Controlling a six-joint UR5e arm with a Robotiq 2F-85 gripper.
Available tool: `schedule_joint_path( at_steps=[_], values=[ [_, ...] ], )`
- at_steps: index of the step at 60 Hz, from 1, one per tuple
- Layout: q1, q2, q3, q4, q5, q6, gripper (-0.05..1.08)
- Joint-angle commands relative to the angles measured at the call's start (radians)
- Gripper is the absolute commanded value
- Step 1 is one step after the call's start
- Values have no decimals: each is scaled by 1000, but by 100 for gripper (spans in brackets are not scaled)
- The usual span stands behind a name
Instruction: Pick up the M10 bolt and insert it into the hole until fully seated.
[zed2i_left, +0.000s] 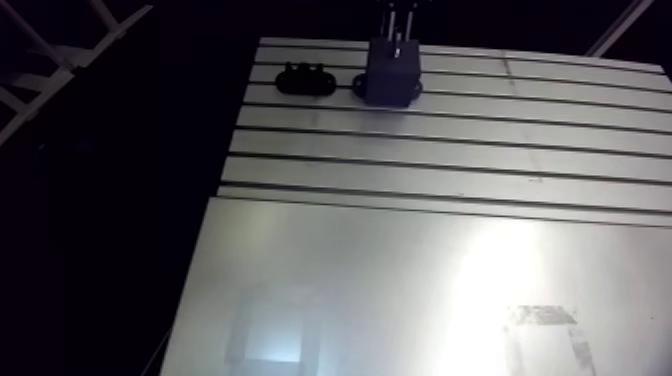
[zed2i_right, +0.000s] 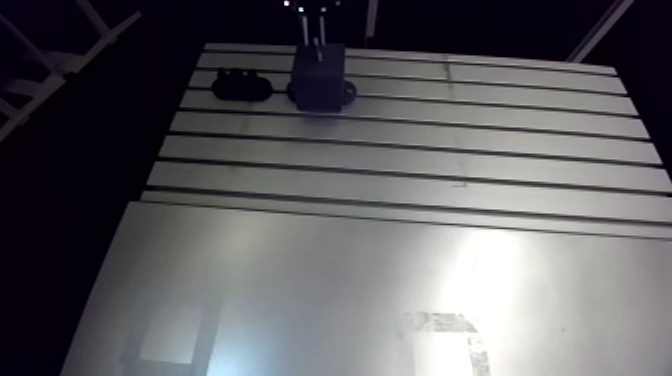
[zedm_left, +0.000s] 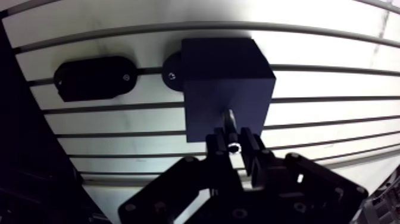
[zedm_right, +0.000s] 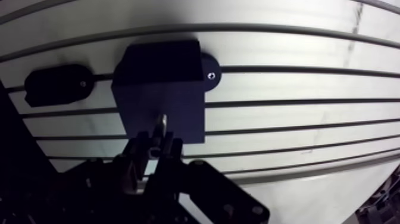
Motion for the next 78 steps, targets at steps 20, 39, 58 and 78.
schedule_joint_path(
  at_steps=[20,39,58,78],
  values=[
    [-4,-4,13,-3,0,9,0],
    [-1,-13,6,-35,8,4,0],
    [6,-143,11,-24,5,4,0],
    [6,-389,208,-48,-6,-4,0]
  ],
)
